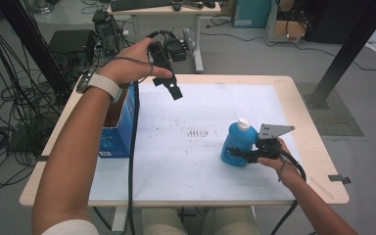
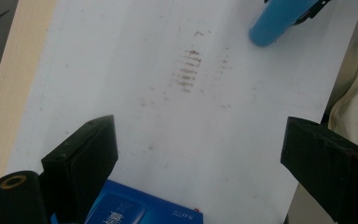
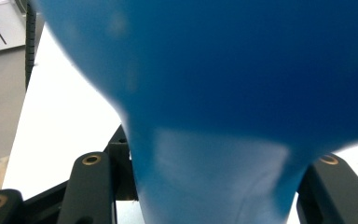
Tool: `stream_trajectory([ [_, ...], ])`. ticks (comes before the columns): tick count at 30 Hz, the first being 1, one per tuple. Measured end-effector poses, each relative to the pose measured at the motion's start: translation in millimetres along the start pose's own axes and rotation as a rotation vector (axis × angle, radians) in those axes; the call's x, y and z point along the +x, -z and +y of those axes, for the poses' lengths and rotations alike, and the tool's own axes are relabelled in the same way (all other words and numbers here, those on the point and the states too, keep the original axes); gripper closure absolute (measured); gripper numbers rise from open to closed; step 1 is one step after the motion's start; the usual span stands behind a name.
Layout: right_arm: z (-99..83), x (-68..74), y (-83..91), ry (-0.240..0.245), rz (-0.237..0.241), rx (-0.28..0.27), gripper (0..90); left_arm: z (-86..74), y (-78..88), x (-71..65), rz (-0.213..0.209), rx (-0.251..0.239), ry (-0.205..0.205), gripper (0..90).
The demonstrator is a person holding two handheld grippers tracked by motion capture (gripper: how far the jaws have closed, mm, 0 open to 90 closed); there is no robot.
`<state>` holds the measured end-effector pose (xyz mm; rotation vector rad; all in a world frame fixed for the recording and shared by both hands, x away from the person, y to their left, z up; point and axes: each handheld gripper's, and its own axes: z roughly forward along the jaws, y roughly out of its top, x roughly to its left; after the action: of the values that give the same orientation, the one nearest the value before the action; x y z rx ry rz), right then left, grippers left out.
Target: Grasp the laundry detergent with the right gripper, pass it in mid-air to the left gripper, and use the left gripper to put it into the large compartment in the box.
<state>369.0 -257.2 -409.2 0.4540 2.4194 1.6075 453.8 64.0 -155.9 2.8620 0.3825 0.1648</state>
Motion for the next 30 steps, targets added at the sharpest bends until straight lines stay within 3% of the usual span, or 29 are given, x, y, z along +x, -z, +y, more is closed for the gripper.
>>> stream_trajectory([
  [5, -0.3, 0.1, 0.5, 0.003, -0.001, 0.001, 43.1, -0.6, 0.5, -0.4, 0.0, -0.004, 0.004, 11.3],
  [6, -0.4, -0.7, 0.5, 0.013, 0.001, 0.004, 43.1, 0.3, 2.8, -0.4, 0.007, 0.02, -0.002, 11.3],
  [8, -0.3, 0.0, 0.4, 0.008, 0.002, 0.0, 43.2, -1.1, 1.1, -0.8, 0.003, -0.006, 0.004, 11.2],
  [10, -0.1, 1.2, 1.2, -0.007, -0.001, 0.011, 43.2, -1.0, 3.9, -1.0, 0.011, 0.014, -0.003, 11.3],
  [14, -0.6, -0.1, 0.8, 0.011, 0.0, 0.001, 43.2, -2.3, 5.0, -1.8, 0.013, 0.015, 0.001, 11.3],
  [20, 0.0, 1.0, 1.1, -0.004, -0.003, 0.007, 43.3, -2.4, 6.0, -3.4, 0.015, 0.015, -0.001, 11.2],
  [23, 0.7, -0.9, 0.3, 0.02, 0.005, 0.003, 43.3, -2.7, 7.0, -4.3, 0.015, 0.015, 0.0, 11.1],
  [30, 1.7, 1.1, 1.5, -0.002, 0.0, 0.022, 43.4, -4.5, 9.6, -6.4, 0.018, 0.01, 0.008, 10.7],
])
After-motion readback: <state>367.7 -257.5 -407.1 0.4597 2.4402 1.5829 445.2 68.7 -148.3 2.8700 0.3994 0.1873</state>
